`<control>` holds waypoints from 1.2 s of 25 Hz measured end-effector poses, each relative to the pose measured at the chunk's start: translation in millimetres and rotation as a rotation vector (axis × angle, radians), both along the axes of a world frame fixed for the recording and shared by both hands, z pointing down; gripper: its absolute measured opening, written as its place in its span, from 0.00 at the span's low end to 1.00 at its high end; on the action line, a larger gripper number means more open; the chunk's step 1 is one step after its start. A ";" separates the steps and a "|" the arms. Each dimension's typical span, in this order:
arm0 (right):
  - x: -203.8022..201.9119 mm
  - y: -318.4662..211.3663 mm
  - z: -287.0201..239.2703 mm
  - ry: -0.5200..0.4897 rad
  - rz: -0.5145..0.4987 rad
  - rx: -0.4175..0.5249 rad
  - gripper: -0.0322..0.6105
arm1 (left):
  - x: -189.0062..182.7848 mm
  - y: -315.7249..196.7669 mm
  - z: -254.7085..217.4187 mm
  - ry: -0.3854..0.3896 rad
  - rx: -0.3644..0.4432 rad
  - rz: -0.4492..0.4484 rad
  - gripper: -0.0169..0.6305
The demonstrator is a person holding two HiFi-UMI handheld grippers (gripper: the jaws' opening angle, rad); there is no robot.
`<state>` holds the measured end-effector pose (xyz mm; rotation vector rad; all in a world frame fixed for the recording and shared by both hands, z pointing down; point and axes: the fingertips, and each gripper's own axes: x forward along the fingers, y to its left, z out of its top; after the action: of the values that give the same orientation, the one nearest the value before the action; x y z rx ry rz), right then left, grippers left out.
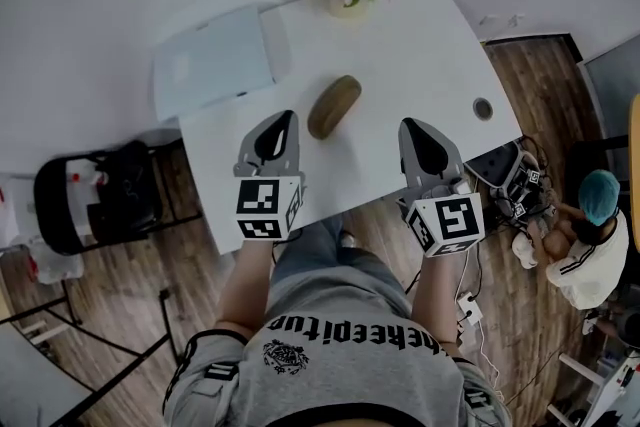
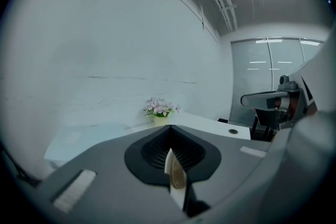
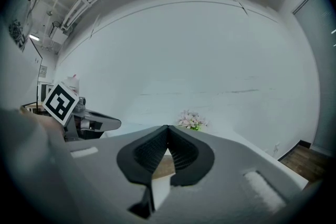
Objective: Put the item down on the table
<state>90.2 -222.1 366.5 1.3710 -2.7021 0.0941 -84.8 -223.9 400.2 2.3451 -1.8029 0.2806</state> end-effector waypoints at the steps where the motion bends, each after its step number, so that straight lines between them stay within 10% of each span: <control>1: -0.5 2.0 -1.9 0.001 -0.003 0.005 0.05 | -0.5 2.6 -5.4 0.005 0.014 -0.002 0.05; 30: 9.2 50.5 -41.0 0.008 -0.009 0.117 0.05 | -2.1 66.8 -90.7 0.033 0.253 -0.032 0.05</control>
<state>99.3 -171.6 325.4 1.3862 -2.7460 -0.0706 -86.9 -157.2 309.5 2.4638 -1.9599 0.0092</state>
